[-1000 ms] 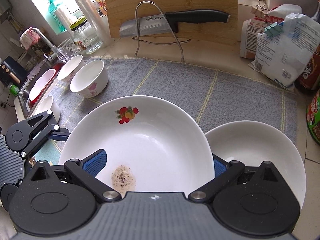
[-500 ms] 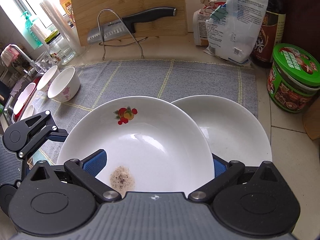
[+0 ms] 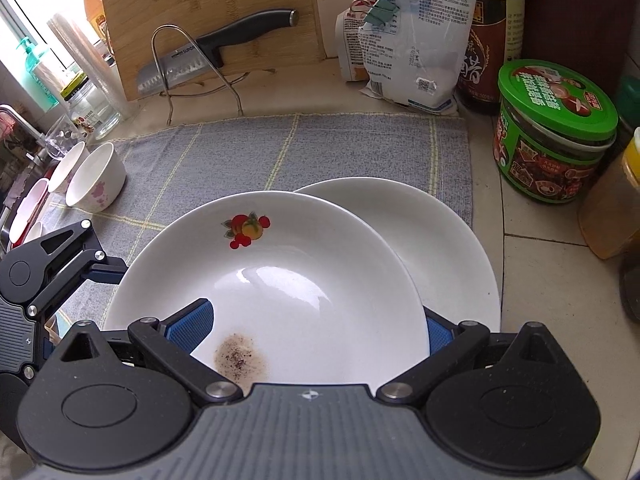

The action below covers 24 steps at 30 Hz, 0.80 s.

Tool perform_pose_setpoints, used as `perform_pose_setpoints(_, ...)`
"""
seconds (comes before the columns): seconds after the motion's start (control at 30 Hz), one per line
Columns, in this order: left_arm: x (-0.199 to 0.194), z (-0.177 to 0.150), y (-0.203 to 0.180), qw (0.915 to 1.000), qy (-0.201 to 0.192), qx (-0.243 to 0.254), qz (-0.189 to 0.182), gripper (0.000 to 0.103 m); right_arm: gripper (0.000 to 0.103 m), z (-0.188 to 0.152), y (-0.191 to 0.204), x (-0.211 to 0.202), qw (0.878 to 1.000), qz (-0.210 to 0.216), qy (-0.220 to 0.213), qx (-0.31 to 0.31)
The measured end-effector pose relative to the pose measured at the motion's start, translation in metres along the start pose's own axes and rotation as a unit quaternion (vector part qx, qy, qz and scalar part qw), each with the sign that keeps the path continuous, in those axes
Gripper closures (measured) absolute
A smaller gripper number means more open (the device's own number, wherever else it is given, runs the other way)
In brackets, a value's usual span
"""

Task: Organize plates and bowls
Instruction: 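Lower the stained plate onto the stack and open the right gripper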

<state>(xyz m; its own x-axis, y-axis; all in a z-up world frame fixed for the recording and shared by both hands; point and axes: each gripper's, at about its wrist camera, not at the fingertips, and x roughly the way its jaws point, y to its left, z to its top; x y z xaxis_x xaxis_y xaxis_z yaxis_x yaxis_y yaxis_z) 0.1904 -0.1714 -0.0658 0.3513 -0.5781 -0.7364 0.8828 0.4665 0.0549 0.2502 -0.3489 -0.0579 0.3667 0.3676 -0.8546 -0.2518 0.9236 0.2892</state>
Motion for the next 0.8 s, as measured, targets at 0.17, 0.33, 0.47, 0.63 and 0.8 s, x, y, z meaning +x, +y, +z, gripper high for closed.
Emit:
perform_pose_setpoints(0.17, 0.003, 0.002, 0.004, 1.0000, -0.002, -0.003, 0.003, 0.001, 0.000, 0.001, -0.006, 0.003, 1.000, -0.003, 0.003, 0.005)
perform_pose_setpoints(0.33, 0.007, 0.004, 0.007, 1.0000, -0.004, -0.005, 0.004, 0.001, 0.000, 0.001, -0.012, 0.005, 1.000, -0.006, 0.006, 0.012)
perform_pose_setpoints(0.47, 0.010, 0.004, 0.009, 1.0000, -0.003, -0.003, 0.002, 0.001, 0.000, 0.001, -0.015, 0.005, 1.000, -0.010, 0.009, 0.014)
perform_pose_setpoints(0.63, 0.015, 0.004, 0.010, 1.0000, -0.003, 0.006, 0.005, 0.001, 0.000, 0.000, -0.018, 0.004, 1.000, -0.014, 0.010, 0.019)
perform_pose_setpoints(0.8, 0.018, 0.004, 0.011, 0.9999, -0.002, 0.010, 0.005, 0.001, 0.000, -0.001, -0.019, 0.002, 1.000, -0.018, 0.009, 0.020)
